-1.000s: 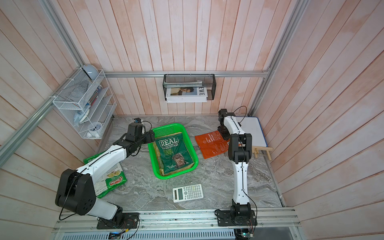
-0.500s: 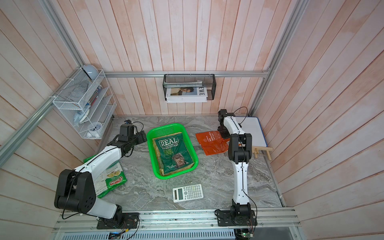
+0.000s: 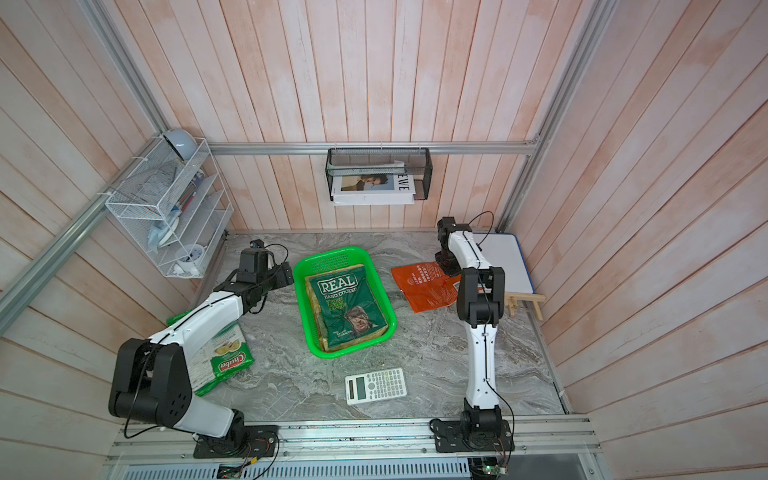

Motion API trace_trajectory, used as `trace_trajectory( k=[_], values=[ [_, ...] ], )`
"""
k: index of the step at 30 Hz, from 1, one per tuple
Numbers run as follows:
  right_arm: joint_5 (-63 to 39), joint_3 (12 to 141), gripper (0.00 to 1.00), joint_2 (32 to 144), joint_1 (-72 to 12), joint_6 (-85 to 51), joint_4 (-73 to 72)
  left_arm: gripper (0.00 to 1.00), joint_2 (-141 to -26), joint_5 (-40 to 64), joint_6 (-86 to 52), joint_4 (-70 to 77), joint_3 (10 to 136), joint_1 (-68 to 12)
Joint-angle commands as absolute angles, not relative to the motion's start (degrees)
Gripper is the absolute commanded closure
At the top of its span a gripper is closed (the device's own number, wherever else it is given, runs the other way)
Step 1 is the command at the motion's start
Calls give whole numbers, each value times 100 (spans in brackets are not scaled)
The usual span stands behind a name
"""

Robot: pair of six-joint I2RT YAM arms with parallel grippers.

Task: Put the potato chips into the basket
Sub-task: Pick up the potato chip from the center of the board.

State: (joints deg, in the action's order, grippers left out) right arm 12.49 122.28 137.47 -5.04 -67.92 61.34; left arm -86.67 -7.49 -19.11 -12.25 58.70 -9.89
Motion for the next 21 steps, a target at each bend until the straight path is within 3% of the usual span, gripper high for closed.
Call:
trace_trajectory(
  k=[1, 7, 21],
  values=[
    [1448, 11838, 100, 13146, -597, -6511, 6224, 12, -8680, -652, -1915, -1230, 5979, -967],
    [1422, 11066, 100, 12780, -568, -6454, 6047, 12, -8608, -594, -1968, -1165, 5918, -973],
    [1858, 10760, 100, 12240, -1052, -5414, 6041, 12, -8665, -408, -2008, -1102, 5933, -967]
  ],
)
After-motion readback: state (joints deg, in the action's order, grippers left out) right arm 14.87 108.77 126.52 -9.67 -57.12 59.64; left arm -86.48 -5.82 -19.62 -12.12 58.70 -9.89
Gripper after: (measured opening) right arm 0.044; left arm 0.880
